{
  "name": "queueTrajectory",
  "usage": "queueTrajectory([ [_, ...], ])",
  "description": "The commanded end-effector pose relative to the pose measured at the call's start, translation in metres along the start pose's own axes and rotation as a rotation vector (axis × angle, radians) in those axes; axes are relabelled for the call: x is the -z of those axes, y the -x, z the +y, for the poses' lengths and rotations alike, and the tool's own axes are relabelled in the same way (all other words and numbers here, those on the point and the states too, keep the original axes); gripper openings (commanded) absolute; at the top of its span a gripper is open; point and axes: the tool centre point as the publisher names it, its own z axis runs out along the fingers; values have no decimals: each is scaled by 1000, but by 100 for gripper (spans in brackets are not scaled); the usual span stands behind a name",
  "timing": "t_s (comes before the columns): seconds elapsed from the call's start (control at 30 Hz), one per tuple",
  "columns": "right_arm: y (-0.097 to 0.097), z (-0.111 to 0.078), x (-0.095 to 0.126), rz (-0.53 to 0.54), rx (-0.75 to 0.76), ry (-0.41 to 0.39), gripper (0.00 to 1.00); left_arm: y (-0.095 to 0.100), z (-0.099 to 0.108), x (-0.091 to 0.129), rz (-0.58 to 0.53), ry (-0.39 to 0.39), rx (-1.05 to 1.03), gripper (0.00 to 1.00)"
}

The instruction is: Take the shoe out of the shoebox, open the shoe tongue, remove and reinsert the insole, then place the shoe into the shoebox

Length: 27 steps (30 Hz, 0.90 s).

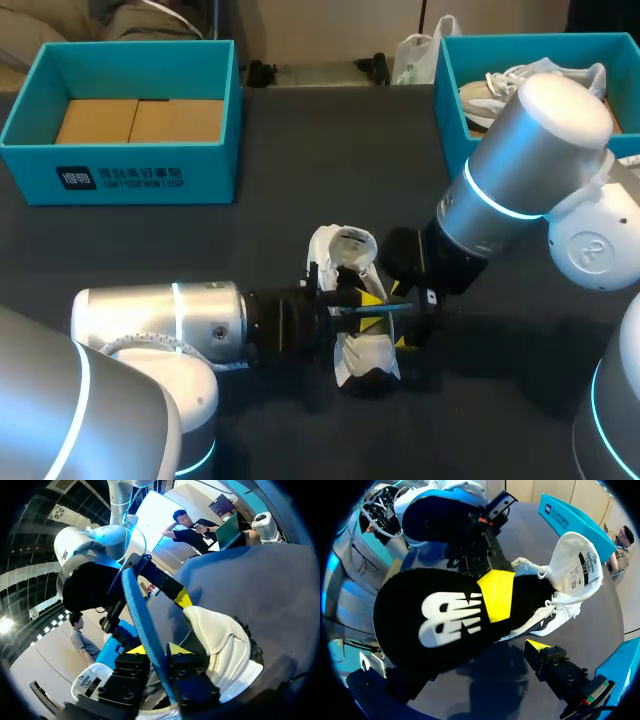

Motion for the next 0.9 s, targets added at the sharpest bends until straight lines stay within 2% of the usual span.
queueTrajectory([
  [0.03,-1,0,-1,-3,0,-2,100,1,-8,14,1,-4,-3,36],
  [0.43,-1,0,-1,-3,0,-2,100,6,-29,12,28,-2,-1,20],
  [0.53,-1,0,-1,-3,0,-2,100,4,-29,9,39,9,-12,0],
  [0.73,-1,0,-1,-3,0,-2,100,-6,-16,8,30,-10,-52,0],
  [0.9,-1,0,-1,-3,0,-2,100,-11,2,7,30,10,-86,0],
])
